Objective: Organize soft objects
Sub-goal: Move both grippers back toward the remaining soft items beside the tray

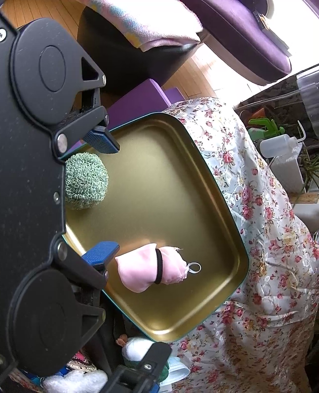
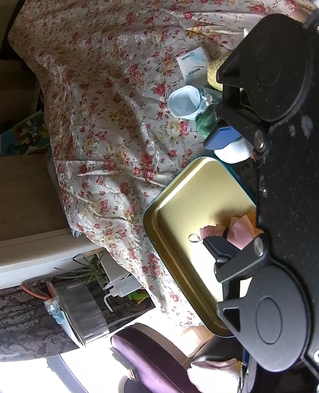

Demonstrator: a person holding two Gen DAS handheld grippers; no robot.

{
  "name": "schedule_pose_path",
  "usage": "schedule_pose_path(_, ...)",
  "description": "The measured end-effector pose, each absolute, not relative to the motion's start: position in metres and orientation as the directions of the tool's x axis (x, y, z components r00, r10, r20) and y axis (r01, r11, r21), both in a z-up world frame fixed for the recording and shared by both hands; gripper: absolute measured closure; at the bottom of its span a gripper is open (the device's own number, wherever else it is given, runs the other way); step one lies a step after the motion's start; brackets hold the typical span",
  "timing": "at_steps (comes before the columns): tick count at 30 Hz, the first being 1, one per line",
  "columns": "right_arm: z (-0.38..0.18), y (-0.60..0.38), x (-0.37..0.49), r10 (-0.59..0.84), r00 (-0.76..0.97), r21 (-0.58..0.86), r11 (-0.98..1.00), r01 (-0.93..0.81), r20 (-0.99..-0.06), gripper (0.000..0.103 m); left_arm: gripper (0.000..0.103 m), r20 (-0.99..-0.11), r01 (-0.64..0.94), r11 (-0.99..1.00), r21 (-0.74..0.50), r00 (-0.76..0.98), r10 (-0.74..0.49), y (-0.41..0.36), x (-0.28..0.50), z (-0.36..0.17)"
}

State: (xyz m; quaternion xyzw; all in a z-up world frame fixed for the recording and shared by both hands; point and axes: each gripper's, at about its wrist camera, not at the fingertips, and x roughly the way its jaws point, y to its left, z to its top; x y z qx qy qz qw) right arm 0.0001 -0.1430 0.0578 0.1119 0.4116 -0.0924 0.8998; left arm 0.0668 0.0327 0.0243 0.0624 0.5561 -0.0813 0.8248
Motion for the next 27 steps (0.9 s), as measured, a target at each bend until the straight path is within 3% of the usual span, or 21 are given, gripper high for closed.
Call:
schedule_pose_path(5, 0.055, -0.143, -0.004, -0.084, 0.629, 0.109, 0.958, 0.263, -0.773, 0.025, 0.027, -0.926, 0.205, 0.979, 0.004, 0.371, -0.074, 0.032, 0.066, 0.027)
schedule_pose_path(20, 0.064, -0.154, -0.033, -0.142, 0.627, 0.074, 0.95, 0.304, -0.766, 0.008, 0.027, -0.873, 0.263, 0.964, 0.047, 0.48, -0.089, 0.02, 0.051, 0.045)
schedule_pose_path(27, 0.07, -0.17, -0.059, -0.229, 0.634, 0.016, 0.934, 0.356, -0.738, 0.001, 0.021, -0.843, 0.322, 0.944, 0.071, 0.526, -0.116, 0.006, 0.037, 0.051)
